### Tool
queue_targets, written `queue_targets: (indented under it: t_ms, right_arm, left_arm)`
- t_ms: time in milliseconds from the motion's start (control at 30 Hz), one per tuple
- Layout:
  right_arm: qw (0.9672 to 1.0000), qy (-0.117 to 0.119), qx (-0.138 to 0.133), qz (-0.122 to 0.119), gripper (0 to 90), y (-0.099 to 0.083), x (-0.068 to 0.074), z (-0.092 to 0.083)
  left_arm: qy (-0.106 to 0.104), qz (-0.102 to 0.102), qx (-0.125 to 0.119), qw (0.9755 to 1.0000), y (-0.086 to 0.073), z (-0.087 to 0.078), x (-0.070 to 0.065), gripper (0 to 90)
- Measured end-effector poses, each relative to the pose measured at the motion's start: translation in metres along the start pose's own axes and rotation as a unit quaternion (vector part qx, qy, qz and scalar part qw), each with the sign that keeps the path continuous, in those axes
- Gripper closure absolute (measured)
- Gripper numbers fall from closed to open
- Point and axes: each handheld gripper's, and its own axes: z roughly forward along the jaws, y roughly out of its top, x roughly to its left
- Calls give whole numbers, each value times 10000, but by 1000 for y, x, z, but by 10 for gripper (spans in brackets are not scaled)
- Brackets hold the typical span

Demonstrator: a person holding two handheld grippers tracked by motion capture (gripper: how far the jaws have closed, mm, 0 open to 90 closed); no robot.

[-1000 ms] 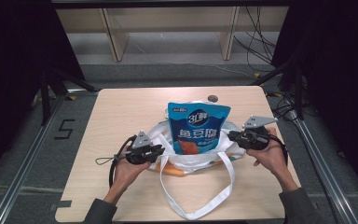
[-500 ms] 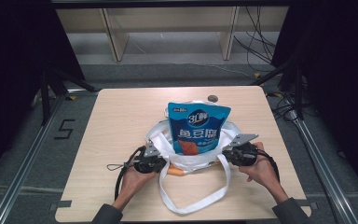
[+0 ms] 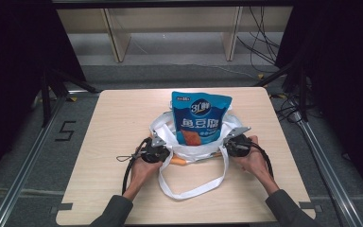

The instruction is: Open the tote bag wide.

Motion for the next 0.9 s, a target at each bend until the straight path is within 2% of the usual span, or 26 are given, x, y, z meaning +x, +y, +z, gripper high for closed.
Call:
queue_targets:
  t_ms: [33, 67, 133, 200, 233, 267, 367, 400, 433, 467, 500, 533, 567, 600, 633, 667, 700, 733, 767, 800, 833, 867, 900]
  right_arm:
    - [10000, 52, -28, 26, 866, 0, -2, 0]
    - [9999, 105, -28, 38, 859, 0, -3, -1]
    - [9998, 125, -124, 64, 843, -1, -5, -2]
    - [9997, 181, -110, 93, 808, -2, -7, -8]
    - [9995, 250, -41, 164, 791, -2, -8, -12]
    - [9993, 277, -96, 217, 780, -4, -9, -15]
    - [9988, 277, -261, 310, 753, -9, -13, -29]
    - [9983, 295, -370, 353, 742, -11, -14, -34]
    - [9976, 318, -467, 391, 734, -12, -15, -38]
    - [9974, 383, -477, 394, 711, -14, -18, -48]
    - [9969, 364, -491, 488, 692, -15, -17, -52]
    - [9966, 303, -643, 426, 667, -16, -20, -56]
    - [9958, 291, -674, 555, 649, -17, -18, -60]
    - [9958, 257, -727, 497, 628, -17, -20, -63]
    - [9940, 262, -752, 756, 597, -18, -17, -67]
    - [9933, 189, -867, 737, 572, -19, -18, -71]
    - [9930, 166, -914, 729, 565, -19, -20, -74]
    - [9924, 225, -885, 829, 550, -20, -17, -78]
    - [9922, 222, -930, 799, 539, -21, -17, -80]
    - [9911, 202, -1008, 846, 525, -22, -15, -81]
    - [9909, 185, -1016, 860, 508, -23, -14, -83]
    - [9919, 204, -985, 781, 496, -24, -15, -84]
    - [9907, 227, -1000, 898, 489, -25, -12, -84]
  left_arm:
    - [-25, -148, -100, 9998, 0, 1, 0, 831]
    - [-54, -91, -41, 9999, 0, 0, 1, 827]
    - [-51, -137, -120, 9998, 0, -2, 1, 804]
    - [-88, -94, -96, 9999, 0, -4, 0, 776]
    - [-113, -95, -94, 9998, 0, -5, 0, 746]
    - [-100, -64, -74, 9999, 0, -7, 0, 724]
    - [-84, -155, -209, 9996, 0, -21, 0, 641]
    - [-131, -180, -263, 9994, 0, -25, 1, 622]
    - [-261, -308, -348, 9986, -1, -34, 2, 606]
    - [-317, -366, -403, 9980, -3, -38, 2, 580]
    - [-354, -492, -481, 9970, -4, -45, 1, 561]
    - [-380, -508, -494, 9968, -5, -50, 1, 531]
    - [-411, -514, -496, 9966, -5, -54, 1, 506]
    - [-461, -532, -515, 9962, -6, -59, 1, 489]
    - [-492, -584, -591, 9953, -7, -64, -1, 470]
    - [-553, -634, -659, 9943, -7, -67, -3, 462]
    - [-540, -610, -693, 9943, -8, -72, -6, 455]
    - [-576, -579, -705, 9942, -9, -73, -7, 446]
    - [-552, -529, -674, 9948, -10, -76, -8, 438]
    - [-557, -580, -705, 9943, -12, -78, -11, 426]
    - [-586, -499, -613, 9951, -13, -81, -10, 417]
    - [-580, -617, -706, 9939, -14, -81, -13, 403]
    - [-603, -606, -722, 9937, -16, -82, -15, 399]
